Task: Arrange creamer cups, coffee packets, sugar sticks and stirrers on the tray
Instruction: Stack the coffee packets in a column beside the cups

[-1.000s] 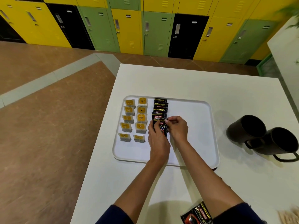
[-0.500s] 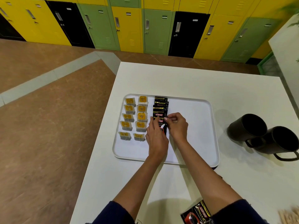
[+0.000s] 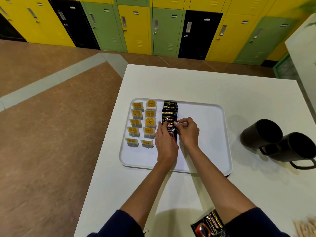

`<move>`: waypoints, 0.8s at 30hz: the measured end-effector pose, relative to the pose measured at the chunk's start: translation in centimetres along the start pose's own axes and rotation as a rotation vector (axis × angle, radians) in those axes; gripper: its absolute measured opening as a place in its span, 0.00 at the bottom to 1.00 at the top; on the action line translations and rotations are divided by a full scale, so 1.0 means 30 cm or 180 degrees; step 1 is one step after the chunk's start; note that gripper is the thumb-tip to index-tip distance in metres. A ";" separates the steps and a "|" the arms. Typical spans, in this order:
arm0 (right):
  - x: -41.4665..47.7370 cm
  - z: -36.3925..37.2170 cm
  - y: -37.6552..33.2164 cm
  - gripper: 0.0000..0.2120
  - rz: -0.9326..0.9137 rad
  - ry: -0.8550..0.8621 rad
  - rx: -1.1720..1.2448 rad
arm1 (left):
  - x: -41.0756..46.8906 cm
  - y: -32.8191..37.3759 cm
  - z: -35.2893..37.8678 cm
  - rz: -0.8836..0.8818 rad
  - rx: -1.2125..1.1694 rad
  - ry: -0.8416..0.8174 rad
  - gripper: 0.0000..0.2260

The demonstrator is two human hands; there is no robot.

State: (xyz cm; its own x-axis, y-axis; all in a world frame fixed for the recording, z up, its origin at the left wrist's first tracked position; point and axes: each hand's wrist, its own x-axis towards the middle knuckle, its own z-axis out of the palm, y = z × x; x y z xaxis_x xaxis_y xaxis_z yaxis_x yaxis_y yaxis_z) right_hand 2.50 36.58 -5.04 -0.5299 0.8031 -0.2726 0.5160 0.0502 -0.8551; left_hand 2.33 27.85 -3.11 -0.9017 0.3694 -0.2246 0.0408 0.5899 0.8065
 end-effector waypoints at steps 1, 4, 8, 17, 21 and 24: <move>0.000 -0.001 -0.001 0.08 0.0005 0.0005 -0.0003 | -0.002 0.002 -0.002 -0.0015 0.0025 -0.0017 0.27; 0.000 -0.004 -0.003 0.08 0.0018 0.0009 -0.0016 | -0.008 0.007 -0.006 -0.0047 0.0087 -0.0079 0.28; -0.004 -0.008 -0.003 0.09 0.0065 0.0002 -0.0005 | -0.014 0.008 -0.011 -0.0032 0.0087 -0.0119 0.28; -0.012 -0.009 -0.001 0.08 0.0241 -0.0115 0.0225 | 0.003 -0.010 -0.008 0.0005 0.0032 -0.0111 0.28; -0.018 -0.012 -0.003 0.08 0.0271 -0.0136 0.0343 | 0.009 -0.016 -0.006 0.0031 0.0073 -0.0135 0.28; -0.019 -0.015 -0.001 0.08 0.0248 -0.0120 0.0341 | 0.007 -0.011 -0.011 0.0001 0.0158 -0.0177 0.28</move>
State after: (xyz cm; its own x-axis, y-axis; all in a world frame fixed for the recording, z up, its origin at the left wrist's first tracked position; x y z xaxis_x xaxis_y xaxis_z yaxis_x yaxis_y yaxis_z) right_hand 3.08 36.39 -4.66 -0.5169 0.7791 -0.3547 0.4829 -0.0768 -0.8723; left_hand 1.99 27.50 -3.24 -0.8764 0.4082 -0.2555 0.0636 0.6240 0.7788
